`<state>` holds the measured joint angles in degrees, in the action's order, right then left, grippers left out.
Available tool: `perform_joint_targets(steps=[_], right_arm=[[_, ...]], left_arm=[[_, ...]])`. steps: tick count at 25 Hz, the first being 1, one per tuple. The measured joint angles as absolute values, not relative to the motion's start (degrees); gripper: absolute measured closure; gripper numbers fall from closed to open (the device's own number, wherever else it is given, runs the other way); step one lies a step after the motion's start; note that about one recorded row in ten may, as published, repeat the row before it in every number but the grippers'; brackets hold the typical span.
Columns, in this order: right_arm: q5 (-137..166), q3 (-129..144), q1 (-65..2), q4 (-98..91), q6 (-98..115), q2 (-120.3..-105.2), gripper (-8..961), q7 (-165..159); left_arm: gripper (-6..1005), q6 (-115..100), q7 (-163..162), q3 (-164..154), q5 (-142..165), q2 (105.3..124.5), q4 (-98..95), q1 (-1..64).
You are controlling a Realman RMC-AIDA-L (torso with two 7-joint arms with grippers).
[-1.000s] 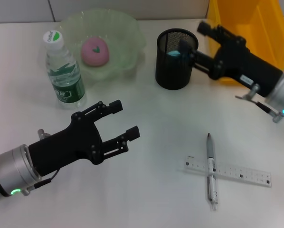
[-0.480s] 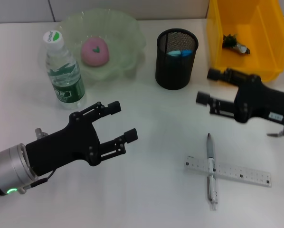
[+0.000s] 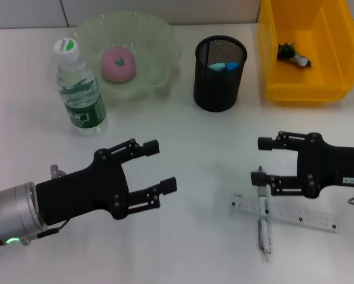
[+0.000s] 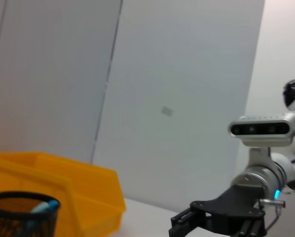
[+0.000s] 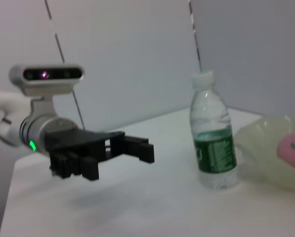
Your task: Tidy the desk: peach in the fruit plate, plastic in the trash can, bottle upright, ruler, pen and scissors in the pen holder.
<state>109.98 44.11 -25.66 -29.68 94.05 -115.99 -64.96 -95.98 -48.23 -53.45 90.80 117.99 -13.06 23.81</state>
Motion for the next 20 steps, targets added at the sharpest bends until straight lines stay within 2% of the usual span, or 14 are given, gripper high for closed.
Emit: perform_joint_targets(steps=[8, 20], right_arm=[[114.90, 42.62, -25.63, -30.37, 95.60, -115.50, 184, -65.08], [119.65, 42.02, -25.36, -30.67, 97.63, -115.46, 185, -65.20]], left_arm=[[215, -96.07, -51.94, -59.09, 90.79, 116.77, -15.81, 23.62], [215, -95.98, -53.51, -62.77, 97.62, 116.54, -21.85, 23.59]])
